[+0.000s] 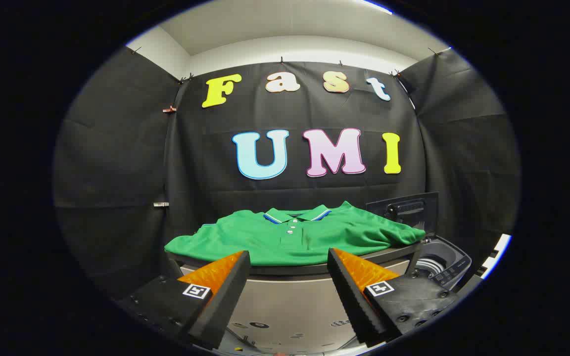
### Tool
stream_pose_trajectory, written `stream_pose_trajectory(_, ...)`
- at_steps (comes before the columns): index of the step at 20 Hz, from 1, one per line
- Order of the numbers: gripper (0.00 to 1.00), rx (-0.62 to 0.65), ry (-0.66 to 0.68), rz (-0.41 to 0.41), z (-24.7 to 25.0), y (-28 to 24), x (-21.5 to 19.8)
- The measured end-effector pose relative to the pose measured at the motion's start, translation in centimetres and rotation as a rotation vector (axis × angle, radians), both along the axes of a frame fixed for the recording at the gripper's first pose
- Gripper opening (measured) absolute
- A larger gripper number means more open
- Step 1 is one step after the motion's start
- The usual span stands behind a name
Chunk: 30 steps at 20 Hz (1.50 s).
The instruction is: Put the clothes into the washing machine and then close the washing machine lid.
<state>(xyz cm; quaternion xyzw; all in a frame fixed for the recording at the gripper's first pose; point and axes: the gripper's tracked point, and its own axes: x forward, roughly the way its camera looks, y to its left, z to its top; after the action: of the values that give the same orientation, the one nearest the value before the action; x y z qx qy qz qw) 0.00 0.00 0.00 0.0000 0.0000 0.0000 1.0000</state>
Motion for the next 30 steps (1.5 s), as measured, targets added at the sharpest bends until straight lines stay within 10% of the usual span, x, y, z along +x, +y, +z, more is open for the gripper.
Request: stream_pose_trajectory(30,0.98,-0.009,0.033,-0.004,3.8,0.6,3.6)
